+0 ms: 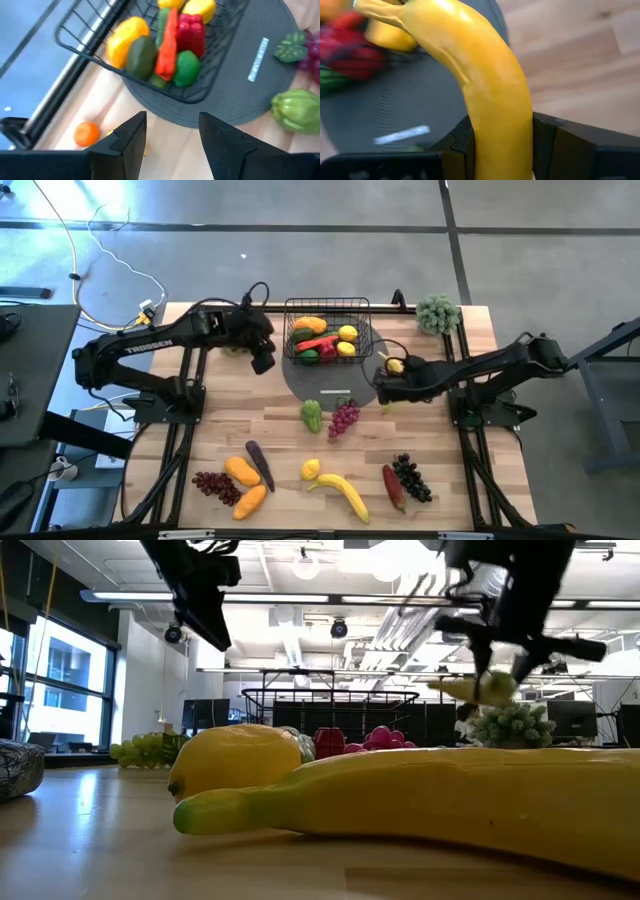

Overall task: Build produce basket
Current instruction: Put the yellow banana into the wire basket

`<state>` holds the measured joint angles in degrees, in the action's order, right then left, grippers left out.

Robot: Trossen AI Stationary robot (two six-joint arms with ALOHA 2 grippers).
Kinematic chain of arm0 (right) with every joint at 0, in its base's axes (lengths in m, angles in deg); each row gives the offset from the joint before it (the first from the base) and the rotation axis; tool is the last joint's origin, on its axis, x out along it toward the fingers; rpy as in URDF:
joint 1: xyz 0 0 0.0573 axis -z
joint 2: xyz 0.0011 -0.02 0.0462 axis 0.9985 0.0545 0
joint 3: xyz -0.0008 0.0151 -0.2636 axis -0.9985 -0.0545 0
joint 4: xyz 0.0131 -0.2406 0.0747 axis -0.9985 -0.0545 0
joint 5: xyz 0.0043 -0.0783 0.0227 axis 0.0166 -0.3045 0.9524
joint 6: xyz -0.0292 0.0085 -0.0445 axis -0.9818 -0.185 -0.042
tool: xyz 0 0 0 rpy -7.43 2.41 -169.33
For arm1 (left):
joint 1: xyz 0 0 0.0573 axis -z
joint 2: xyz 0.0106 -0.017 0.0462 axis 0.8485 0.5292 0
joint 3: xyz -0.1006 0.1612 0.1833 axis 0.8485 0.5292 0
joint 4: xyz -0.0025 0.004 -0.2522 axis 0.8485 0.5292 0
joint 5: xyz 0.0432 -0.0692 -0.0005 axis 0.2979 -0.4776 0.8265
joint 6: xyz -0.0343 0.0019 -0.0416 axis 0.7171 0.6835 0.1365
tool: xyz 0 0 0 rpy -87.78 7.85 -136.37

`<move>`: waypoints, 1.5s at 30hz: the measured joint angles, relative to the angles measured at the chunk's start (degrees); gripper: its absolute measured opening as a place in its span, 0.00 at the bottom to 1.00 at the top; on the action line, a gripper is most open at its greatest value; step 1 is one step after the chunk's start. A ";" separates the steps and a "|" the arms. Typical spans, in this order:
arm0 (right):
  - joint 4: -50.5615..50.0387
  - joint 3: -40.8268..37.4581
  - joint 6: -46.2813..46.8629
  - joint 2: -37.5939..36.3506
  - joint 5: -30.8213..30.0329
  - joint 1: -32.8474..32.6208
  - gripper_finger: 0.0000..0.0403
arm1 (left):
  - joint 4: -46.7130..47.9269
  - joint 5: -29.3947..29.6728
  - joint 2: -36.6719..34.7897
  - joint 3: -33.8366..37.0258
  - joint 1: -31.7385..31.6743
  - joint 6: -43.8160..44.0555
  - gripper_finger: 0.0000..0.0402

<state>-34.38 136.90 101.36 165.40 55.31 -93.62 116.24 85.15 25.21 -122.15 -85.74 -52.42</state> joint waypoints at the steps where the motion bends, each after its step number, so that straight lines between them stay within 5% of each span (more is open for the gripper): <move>1: -0.66 1.06 -0.40 0.00 -1.30 0.00 0.25 | -0.17 -0.02 -0.03 0.00 -0.56 -0.55 0.42; 12: -5.61 12.67 -10.17 -0.02 -11.85 2.03 0.25 | -1.26 -0.78 0.10 0.00 -3.12 -2.16 0.42; 21: 1.23 15.89 -31.09 -0.02 -11.73 10.53 0.25 | -3.88 -2.88 0.10 0.02 -3.10 -1.68 0.42; 31: 25.76 15.96 -63.03 -0.02 1.99 25.56 0.25 | -3.86 -2.53 0.10 0.02 -3.10 0.48 0.42; 45: 49.39 15.87 -86.69 4.54 32.59 40.98 0.25 | -3.83 -2.17 0.14 0.04 -3.10 1.09 0.42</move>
<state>15.01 152.77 14.67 169.94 87.90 -52.64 112.41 82.98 25.35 -122.11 -88.83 -51.32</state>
